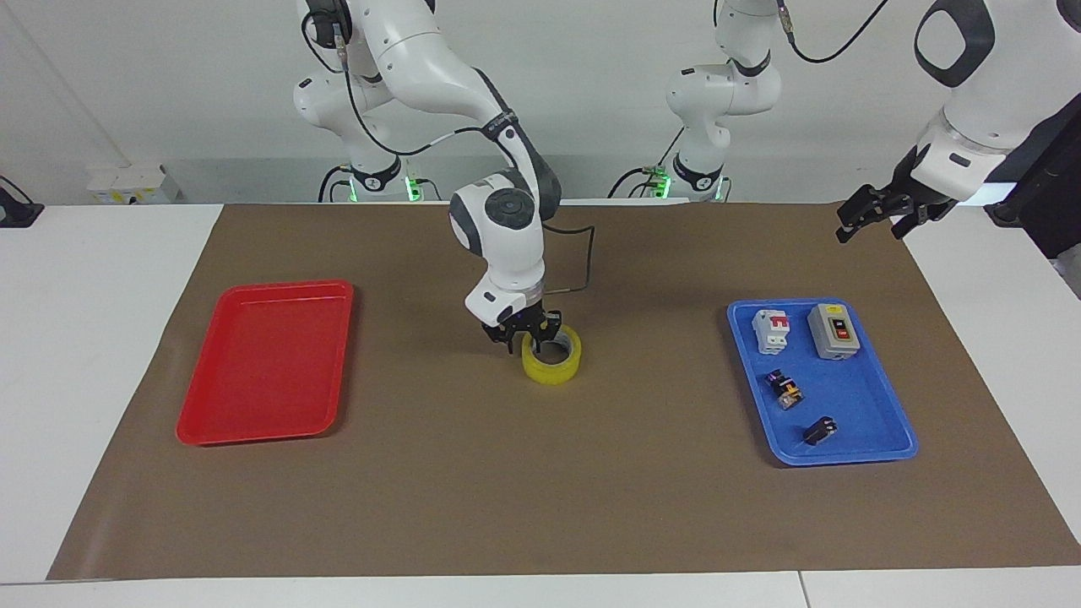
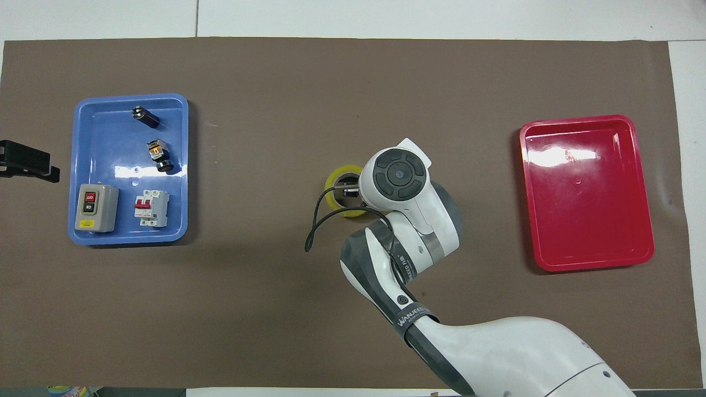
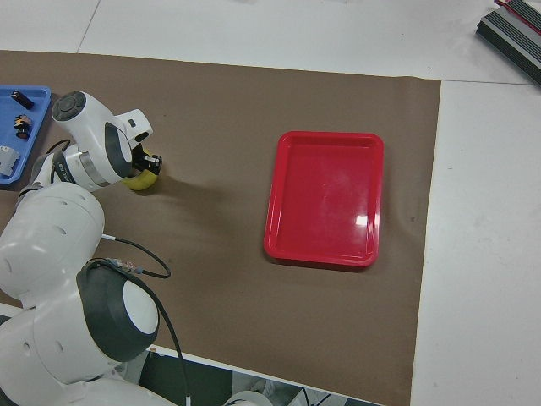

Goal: Place and move tape with both arms
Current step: 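Grasp the yellow tape roll with the right gripper, then carry the tape with the right gripper into the red tray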

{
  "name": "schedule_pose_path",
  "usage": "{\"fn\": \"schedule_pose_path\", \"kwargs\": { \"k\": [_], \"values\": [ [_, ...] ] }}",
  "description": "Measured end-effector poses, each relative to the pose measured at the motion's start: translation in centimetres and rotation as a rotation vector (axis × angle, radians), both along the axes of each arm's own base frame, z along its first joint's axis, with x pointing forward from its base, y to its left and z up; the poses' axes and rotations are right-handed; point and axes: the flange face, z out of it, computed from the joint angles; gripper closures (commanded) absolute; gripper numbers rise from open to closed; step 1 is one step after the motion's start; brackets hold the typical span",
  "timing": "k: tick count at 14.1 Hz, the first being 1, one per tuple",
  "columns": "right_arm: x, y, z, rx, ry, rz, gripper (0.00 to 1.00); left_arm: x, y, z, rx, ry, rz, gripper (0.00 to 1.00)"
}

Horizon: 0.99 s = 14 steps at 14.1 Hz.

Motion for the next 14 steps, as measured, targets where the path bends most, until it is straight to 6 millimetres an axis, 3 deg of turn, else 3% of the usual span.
{"fn": "schedule_pose_path", "kwargs": {
  "k": [5,7,8,10,12,14],
  "values": [
    [0.3,-0.3,0.6,-0.022,0.021,0.014,1.0,0.0,0.0,0.0,0.0,0.0,0.0,0.0],
    [2.0,-1.9,3.2,-0.065,0.062,0.027,1.0,0.0,0.0,0.0,0.0,0.0,0.0,0.0],
    [3.3,-3.6,5.0,-0.079,0.084,0.025,1.0,0.0,0.0,0.0,0.0,0.0,0.0,0.0],
    [5.9,-9.8,8.8,-0.088,0.115,0.041,1.0,0.0,0.0,0.0,0.0,0.0,0.0,0.0],
    [7.5,-18.1,11.7,-0.084,0.14,0.092,1.0,0.0,0.0,0.0,0.0,0.0,0.0,0.0],
    [8.4,-27.1,13.2,-0.071,0.157,0.13,1.0,0.0,0.0,0.0,0.0,0.0,0.0,0.0]
  ]
}}
